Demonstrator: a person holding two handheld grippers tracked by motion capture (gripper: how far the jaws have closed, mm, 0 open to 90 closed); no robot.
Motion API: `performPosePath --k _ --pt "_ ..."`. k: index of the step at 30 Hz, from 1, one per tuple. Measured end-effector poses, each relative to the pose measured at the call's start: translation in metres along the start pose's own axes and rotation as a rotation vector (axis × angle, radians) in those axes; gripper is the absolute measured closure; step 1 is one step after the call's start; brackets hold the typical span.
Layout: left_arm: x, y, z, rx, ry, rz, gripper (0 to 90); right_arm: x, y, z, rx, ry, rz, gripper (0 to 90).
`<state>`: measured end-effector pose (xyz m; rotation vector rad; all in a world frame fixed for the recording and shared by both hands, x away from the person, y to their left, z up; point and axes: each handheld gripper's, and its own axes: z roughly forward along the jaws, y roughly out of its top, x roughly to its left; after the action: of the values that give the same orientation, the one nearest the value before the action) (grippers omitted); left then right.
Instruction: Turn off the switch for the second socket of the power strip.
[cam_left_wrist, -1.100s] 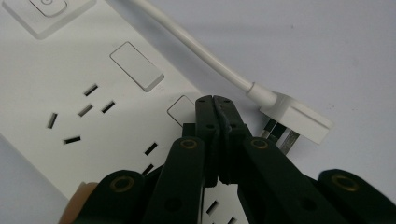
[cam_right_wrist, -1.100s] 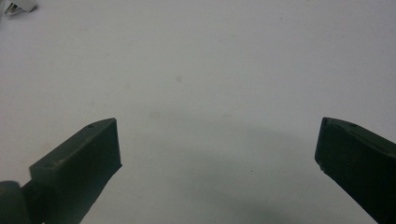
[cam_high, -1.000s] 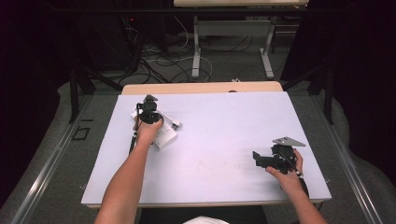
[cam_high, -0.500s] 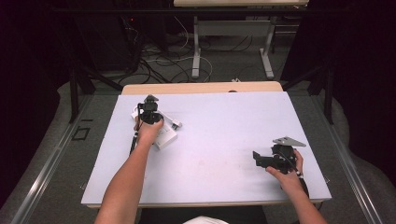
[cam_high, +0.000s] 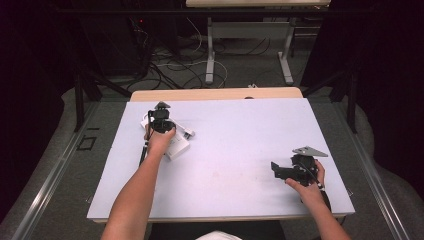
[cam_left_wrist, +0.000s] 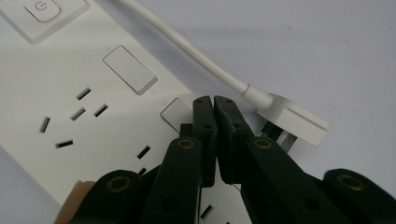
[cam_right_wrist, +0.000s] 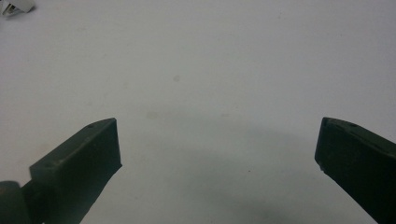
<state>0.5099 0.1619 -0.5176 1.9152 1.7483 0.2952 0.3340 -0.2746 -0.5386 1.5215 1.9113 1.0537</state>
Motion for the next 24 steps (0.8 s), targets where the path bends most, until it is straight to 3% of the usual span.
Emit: performPosePath --k 24 --pt "-0.0019 0.0012 -0.0086 -0.036 -0.027 0.008 81.9 -0.0022 0.0004 0.0002 -0.004 0.003 0.001 0.0"
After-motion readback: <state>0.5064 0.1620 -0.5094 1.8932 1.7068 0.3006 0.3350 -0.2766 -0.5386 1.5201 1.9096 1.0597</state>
